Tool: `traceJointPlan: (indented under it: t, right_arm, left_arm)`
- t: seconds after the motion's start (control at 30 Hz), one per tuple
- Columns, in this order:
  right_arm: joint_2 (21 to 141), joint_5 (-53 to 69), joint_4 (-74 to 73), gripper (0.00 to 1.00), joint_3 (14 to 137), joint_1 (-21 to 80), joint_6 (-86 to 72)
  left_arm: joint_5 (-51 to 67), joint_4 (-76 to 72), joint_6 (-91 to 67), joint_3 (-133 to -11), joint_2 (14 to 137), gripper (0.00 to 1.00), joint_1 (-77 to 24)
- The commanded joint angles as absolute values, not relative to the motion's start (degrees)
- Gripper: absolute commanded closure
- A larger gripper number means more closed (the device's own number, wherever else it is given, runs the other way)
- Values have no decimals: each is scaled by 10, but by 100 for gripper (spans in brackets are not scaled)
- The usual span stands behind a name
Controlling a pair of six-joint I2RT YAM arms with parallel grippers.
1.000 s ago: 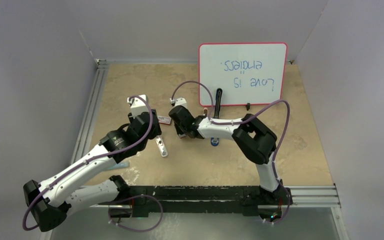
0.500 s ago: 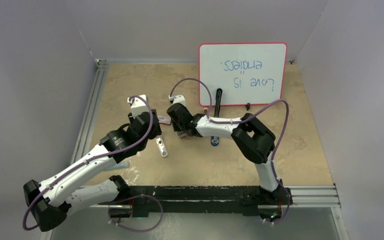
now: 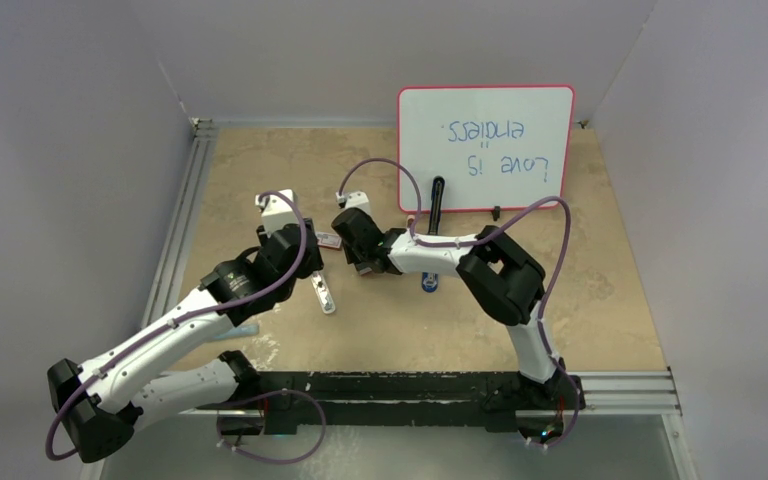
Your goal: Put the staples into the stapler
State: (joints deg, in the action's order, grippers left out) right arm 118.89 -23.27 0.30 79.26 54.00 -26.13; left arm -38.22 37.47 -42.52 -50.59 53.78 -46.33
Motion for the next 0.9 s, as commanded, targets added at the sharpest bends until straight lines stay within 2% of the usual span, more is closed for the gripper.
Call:
traceJointPlan:
  t: [0.0,0.33,0.57,0.87]
  right_arm:
    - [1193,-250,10,64,809,543,-270]
    - [1189,-271,33,66,801,542,-256]
    - [1200,-249,28,73,803,542,-262]
    - [1196,-255,22,75,794,542,-268]
  left_arm:
    - [-395,367,-433,-516,539,50,-467]
    - [-395,367,-433,-515,540,50,-467]
    - [-396,367,-432,-515,541,50,-467]
    - [-396,367,-432,-515,541,50,-467]
